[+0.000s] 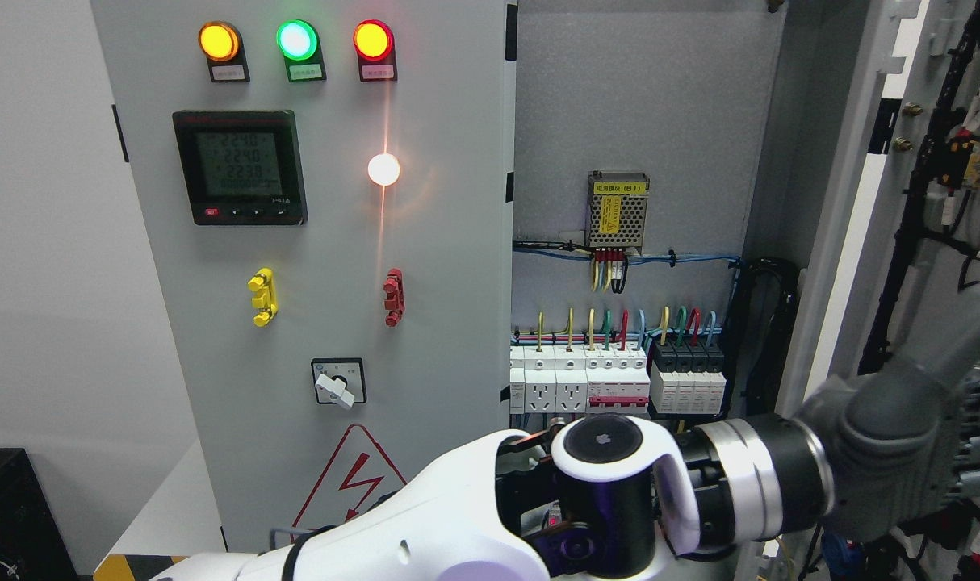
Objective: Open door with both hands
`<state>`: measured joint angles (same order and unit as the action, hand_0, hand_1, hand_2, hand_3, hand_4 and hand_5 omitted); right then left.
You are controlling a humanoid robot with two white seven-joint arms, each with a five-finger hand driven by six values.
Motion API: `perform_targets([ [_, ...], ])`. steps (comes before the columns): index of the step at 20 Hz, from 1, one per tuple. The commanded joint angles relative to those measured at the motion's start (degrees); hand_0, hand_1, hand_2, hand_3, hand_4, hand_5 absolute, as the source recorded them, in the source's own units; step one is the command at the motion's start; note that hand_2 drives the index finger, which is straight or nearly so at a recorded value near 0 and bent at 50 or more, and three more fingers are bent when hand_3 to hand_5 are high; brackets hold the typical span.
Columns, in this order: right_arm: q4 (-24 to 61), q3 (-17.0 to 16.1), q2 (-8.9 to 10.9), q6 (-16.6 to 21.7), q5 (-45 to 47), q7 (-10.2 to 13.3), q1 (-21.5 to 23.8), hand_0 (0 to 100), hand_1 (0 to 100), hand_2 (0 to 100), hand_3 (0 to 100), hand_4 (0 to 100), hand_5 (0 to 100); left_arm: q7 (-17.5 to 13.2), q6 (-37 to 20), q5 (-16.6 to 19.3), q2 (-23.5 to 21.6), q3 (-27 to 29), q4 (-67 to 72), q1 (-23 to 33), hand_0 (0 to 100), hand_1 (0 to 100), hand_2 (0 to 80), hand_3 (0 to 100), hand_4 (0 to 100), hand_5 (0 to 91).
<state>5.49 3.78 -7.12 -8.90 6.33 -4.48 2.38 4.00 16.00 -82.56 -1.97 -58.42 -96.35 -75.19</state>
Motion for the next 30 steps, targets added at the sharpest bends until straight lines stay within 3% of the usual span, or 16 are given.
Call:
perform_targets([
  [1, 0.0, 0.0, 0.0, 0.0, 0.0, 0.0, 0.0, 0, 0, 0, 0, 0, 0, -0.3, 0.3, -0.2, -16.6, 2.6, -10.6, 7.1, 0, 0, 0.0, 0, 0, 0.0],
  [8, 0.0, 0.0, 0.0, 0.0, 0.0, 0.0, 0.0, 0, 0, 0, 0, 0, 0, -0.3, 0.3, 0.0, -30.6, 4.2, -17.7, 23.2, 0, 0, 0.0, 0, 0, 0.0],
  [14, 0.0, 0.0, 0.0, 0.0, 0.0, 0.0, 0.0, 0, 0, 0, 0, 0, 0, -0.3, 0.2, 0.3, -36.9, 5.4, -17.8, 36.0, 0, 0, 0.0, 0, 0, 0.0],
  [20, 0.0, 0.0, 0.0, 0.0, 0.0, 0.0, 0.0, 0, 0, 0, 0, 0, 0, -0.2, -1.1, 4.4, -39.3, 7.4, -16.9, 49.2, 0, 0, 0.0, 0, 0, 0.0],
  [25, 0.0, 0.0, 0.0, 0.0, 0.0, 0.0, 0.0, 0, 0, 0, 0, 0, 0, -0.2, -1.7, 11.7, -39.0, 9.6, -10.7, 58.9, 0, 0, 0.0, 0, 0, 0.0],
  [30, 0.0, 0.0, 0.0, 0.0, 0.0, 0.0, 0.0, 0, 0, 0, 0, 0, 0, -0.3, -1.9, 14.1, -38.5, 12.4, -2.6, 68.1, 0, 0, 0.0, 0, 0, 0.0],
])
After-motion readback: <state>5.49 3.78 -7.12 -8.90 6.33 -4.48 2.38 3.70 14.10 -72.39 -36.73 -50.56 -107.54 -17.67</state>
